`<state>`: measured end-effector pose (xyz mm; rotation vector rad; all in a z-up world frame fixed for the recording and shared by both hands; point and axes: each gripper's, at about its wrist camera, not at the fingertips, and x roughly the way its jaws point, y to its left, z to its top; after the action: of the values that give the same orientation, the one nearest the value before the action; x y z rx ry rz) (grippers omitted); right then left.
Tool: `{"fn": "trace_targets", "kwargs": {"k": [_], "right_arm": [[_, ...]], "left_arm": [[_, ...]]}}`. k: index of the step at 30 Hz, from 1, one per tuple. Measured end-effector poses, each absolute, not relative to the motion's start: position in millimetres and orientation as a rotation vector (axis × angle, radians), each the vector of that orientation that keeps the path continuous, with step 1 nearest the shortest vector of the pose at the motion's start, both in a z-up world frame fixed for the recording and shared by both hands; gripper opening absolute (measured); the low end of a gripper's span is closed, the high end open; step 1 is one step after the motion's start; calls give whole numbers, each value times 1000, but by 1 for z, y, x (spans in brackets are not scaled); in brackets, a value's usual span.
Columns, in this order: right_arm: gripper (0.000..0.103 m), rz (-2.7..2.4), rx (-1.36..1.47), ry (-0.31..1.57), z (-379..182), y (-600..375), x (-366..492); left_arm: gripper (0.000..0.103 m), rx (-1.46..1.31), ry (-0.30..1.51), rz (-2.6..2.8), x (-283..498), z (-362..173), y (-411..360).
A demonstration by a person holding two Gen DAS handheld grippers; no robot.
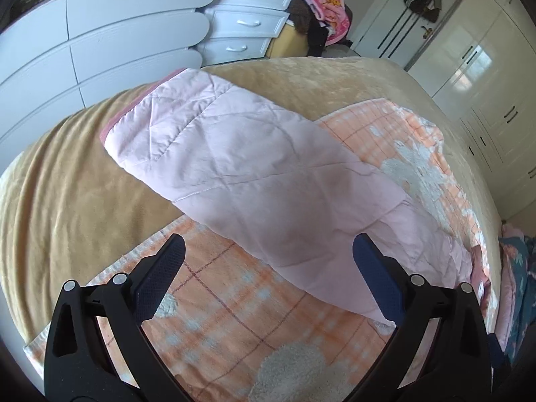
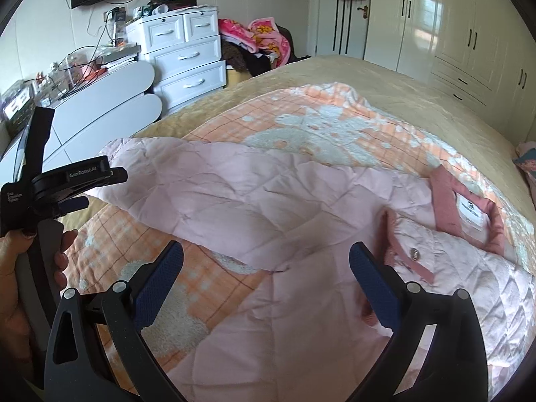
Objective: Fold large clothes
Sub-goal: 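Move the left tool to the other sleeve's cuff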
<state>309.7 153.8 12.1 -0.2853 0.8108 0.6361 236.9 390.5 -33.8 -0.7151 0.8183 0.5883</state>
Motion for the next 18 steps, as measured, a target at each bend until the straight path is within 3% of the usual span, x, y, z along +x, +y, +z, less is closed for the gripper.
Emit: {"fn": "trace_targets", "kwargs": {"k": [18], "right_arm": [[99,616,-267,837,-2,137,316]], "left_arm": [[94,-887,771,662,250,-81,440]]}}
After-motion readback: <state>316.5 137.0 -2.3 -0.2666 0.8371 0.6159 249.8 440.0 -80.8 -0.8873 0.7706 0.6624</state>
